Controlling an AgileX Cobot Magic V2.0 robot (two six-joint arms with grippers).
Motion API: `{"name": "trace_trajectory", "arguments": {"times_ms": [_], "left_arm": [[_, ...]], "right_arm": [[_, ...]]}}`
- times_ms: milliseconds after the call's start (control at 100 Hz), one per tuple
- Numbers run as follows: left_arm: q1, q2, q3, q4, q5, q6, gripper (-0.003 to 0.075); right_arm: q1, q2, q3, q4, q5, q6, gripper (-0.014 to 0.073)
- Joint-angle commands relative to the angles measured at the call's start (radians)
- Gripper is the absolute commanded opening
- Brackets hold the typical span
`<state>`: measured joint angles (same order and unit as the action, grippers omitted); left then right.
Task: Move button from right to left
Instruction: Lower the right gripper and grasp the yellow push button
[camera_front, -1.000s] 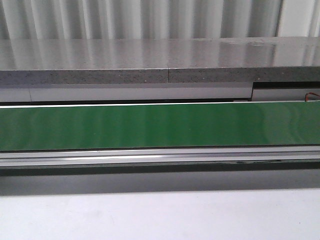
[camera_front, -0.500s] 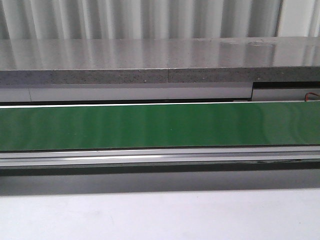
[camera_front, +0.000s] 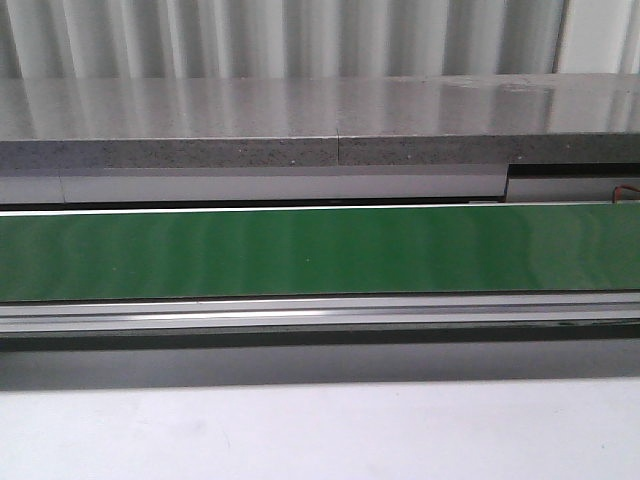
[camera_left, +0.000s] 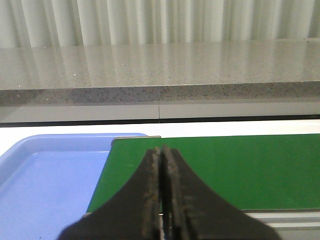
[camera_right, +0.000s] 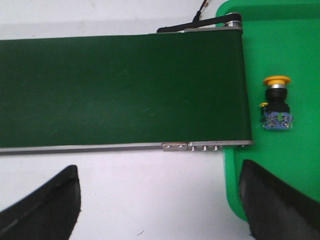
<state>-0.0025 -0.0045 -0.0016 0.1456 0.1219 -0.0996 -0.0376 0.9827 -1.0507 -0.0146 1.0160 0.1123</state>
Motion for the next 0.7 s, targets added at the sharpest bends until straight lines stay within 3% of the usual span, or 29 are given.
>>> {"name": "trace_trajectory", "arguments": {"times_ms": [0, 180, 430, 690], "left_arm": [[-0.008, -0.036, 0.025, 0.000, -0.086, -0.013, -0.0020], [-0.008, -0.036, 0.025, 0.000, -0.086, -0.013, -0.0020], [-0.008, -0.036, 0.025, 0.000, -0.086, -0.013, -0.0020], [-0.008, -0.036, 0.025, 0.000, -0.086, -0.013, -0.0020]], "right_arm": [[-0.052, 0.052, -0.068, -0.021, -0.069, 0.000, 0.0636], [-0.221, 0.176, -0.109, 0.020, -0.084, -0.112, 0.0636], [-0.465, 0.347, -0.115, 0.272, -0.184, -0.357, 0.0636], [-0.558, 0.536, -0.133, 0.299, -0.300, -0.410, 0.0636]]}}
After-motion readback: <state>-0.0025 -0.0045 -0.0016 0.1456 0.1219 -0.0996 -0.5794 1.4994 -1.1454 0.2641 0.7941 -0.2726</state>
